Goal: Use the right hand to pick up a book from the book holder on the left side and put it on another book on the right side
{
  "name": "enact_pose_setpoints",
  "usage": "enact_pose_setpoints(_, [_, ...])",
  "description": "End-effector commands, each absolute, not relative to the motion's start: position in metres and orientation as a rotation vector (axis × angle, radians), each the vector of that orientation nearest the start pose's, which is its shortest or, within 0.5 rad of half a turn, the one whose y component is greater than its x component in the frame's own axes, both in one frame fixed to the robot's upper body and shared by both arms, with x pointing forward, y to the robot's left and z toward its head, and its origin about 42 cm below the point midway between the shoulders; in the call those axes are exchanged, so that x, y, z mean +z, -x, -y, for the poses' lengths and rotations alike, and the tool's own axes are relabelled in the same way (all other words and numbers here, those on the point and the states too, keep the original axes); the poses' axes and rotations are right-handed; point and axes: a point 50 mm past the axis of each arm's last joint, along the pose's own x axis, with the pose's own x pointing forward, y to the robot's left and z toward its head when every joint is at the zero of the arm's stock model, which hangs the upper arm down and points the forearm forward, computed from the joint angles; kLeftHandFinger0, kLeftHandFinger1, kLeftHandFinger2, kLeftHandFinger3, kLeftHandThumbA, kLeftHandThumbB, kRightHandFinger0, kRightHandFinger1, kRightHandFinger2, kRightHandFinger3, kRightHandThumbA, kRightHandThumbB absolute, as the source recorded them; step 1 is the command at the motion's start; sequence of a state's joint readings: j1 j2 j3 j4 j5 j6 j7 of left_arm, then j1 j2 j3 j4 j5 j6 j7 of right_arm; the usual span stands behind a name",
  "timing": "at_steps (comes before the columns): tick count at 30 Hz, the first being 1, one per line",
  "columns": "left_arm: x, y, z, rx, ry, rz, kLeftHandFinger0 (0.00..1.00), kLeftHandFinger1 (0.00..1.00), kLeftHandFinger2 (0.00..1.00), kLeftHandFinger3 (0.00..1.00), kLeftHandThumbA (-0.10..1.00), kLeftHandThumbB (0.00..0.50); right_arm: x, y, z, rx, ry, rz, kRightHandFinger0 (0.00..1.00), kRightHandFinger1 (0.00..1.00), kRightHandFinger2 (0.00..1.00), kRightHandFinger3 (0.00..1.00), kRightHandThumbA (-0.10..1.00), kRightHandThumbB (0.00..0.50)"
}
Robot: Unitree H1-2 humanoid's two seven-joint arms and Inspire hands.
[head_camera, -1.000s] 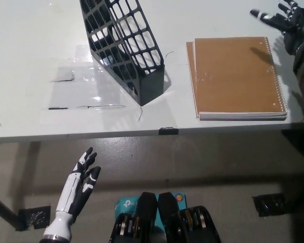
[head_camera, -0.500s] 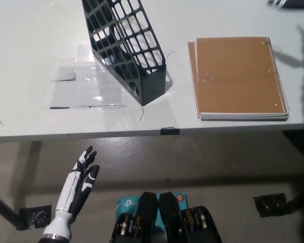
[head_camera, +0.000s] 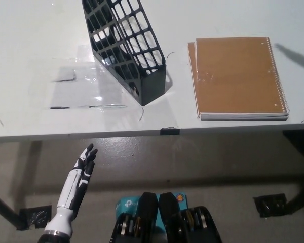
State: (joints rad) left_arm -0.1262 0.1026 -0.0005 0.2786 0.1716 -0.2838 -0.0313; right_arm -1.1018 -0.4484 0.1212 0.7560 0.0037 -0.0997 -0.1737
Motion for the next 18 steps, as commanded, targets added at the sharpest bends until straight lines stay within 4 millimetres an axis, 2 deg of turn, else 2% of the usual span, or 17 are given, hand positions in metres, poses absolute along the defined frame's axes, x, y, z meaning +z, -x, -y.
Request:
enact_pose_setpoints(1, [0.12, -0.359, -0.235, -0.142, -0.251, 0.289, 1.0, 1.0, 1.0, 1.0, 1.0, 0.22, 0.517, -0.352, 0.264, -0.008, 0.376, 1.285, 1.0, 1.0, 1.0, 1.0, 1.0, 0.499])
enact_pose_setpoints(3, [0.127, -0.365, -0.236, -0.141, -0.247, 0.297, 1.0, 1.0, 1.0, 1.0, 1.0, 0.208, 0.498, -0.337, 0.26, -0.013, 0.387, 1.323, 1.0, 1.0, 1.0, 1.0, 1.0, 0.498])
enact_pose_setpoints(4, [0.128, -0.367, -0.236, -0.143, -0.247, 0.3, 1.0, 1.0, 1.0, 1.0, 1.0, 0.206, 0.481, -0.324, 0.257, 0.006, 0.384, 1.322, 1.0, 1.0, 1.0, 1.0, 1.0, 0.483])
enact_pose_setpoints(6, [0.131, -0.371, -0.235, -0.141, -0.246, 0.306, 1.0, 1.0, 1.0, 1.0, 1.0, 0.205, 0.469, -0.313, 0.253, 0.034, 0.353, 1.324, 1.0, 1.0, 1.0, 1.0, 1.0, 0.464])
enact_pose_setpoints(9, [0.132, -0.376, -0.235, -0.142, -0.259, 0.315, 1.0, 1.0, 1.0, 1.0, 1.0, 0.209, 0.444, -0.296, 0.245, 0.099, 0.307, 1.315, 1.0, 1.0, 1.0, 1.0, 1.0, 0.469])
enact_pose_setpoints(14, [0.131, -0.377, -0.235, -0.146, -0.274, 0.315, 1.0, 1.0, 1.0, 1.0, 1.0, 0.194, 0.414, -0.288, 0.24, 0.13, 0.287, 1.246, 1.0, 1.0, 1.0, 1.0, 1.0, 0.489])
enact_pose_setpoints(18, [0.128, -0.375, -0.235, -0.147, -0.259, 0.295, 1.0, 1.0, 1.0, 1.0, 1.0, 0.214, 0.398, -0.28, 0.238, 0.135, 0.268, 1.204, 1.0, 1.0, 1.0, 1.0, 1.0, 0.496])
